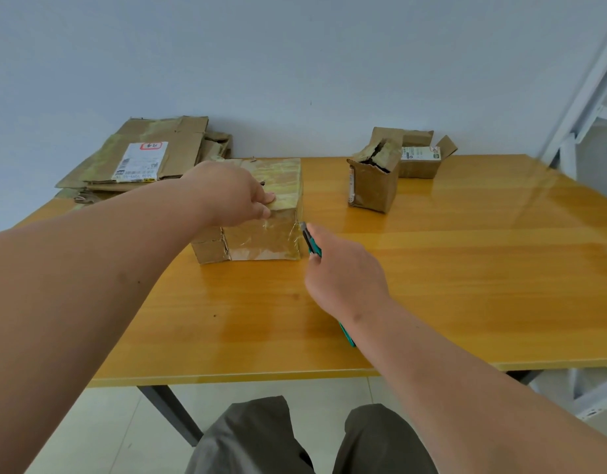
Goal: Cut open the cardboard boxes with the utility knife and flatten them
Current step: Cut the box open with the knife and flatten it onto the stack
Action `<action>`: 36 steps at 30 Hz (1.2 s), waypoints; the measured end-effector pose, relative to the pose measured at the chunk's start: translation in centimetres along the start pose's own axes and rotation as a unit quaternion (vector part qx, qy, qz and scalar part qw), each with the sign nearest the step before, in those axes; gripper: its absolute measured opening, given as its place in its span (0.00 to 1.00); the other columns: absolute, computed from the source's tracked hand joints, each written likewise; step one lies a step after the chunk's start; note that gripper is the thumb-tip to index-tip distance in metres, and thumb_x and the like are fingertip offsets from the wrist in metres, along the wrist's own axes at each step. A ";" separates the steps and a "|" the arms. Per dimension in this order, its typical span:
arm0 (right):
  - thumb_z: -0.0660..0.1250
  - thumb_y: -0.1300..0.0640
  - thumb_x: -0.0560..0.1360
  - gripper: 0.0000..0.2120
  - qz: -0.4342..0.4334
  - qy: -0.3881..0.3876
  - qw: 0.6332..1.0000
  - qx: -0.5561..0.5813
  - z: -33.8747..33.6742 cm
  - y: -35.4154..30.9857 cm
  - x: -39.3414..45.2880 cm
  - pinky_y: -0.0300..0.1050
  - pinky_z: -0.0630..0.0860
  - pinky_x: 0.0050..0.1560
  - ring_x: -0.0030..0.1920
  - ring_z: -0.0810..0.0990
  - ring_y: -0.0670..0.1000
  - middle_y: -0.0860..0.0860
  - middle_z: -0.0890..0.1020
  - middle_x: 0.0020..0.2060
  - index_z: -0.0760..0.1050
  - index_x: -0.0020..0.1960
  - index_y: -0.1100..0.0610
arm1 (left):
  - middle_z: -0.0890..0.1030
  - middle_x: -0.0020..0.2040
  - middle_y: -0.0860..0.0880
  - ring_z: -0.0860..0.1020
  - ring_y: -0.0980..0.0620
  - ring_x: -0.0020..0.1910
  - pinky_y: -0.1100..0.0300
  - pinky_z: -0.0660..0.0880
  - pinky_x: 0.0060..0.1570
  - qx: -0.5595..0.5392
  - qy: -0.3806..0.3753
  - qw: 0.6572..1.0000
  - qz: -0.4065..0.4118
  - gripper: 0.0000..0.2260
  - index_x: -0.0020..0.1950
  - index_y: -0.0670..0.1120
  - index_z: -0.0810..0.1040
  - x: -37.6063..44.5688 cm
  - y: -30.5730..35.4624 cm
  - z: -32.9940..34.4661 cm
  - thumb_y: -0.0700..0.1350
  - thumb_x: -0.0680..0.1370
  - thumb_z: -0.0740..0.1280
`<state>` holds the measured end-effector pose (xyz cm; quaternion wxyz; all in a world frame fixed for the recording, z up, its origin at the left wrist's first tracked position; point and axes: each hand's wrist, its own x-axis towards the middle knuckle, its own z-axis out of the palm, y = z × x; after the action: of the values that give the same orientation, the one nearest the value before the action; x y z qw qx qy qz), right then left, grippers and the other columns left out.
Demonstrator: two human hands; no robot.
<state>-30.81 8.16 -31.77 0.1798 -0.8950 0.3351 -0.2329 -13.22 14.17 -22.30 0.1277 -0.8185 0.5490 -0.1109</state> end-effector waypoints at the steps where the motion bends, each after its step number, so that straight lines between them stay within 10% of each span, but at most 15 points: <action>1: 0.57 0.57 0.79 0.26 -0.001 -0.003 1.000 -0.003 0.0 0.0 0.0 0.46 0.73 0.38 0.32 0.68 0.43 0.40 0.66 0.32 0.60 0.76 0.43 | 0.78 0.64 0.52 0.75 0.48 0.62 0.56 0.68 0.47 0.000 0.000 1.000 -0.001 0.20 0.70 0.60 0.72 0.0 0.0 0.0 0.62 0.80 0.57; 30: 0.57 0.59 0.74 0.24 -0.002 -0.140 0.983 -0.117 -0.1 -0.9 -0.1 0.50 0.66 0.49 0.40 0.71 0.51 0.45 0.76 0.40 0.69 0.68 0.48 | 0.78 0.63 0.53 0.76 0.48 0.61 0.58 0.67 0.44 -0.014 0.004 1.000 0.007 0.19 0.70 0.62 0.70 -0.3 -0.2 0.2 0.62 0.80 0.57; 36: 0.58 0.57 0.76 0.26 0.008 -0.067 0.995 -0.070 0.0 0.4 0.1 0.43 0.63 0.32 0.33 0.67 0.42 0.39 0.66 0.32 0.64 0.74 0.44 | 0.78 0.64 0.53 0.75 0.48 0.61 0.58 0.66 0.44 -0.002 0.008 1.000 0.013 0.19 0.71 0.62 0.70 -0.1 -0.3 0.3 0.62 0.81 0.55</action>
<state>-30.96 7.83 -31.96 0.1403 -0.9162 0.3453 -0.1470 -12.87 14.42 -22.52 0.1229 -0.8108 0.5608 -0.1144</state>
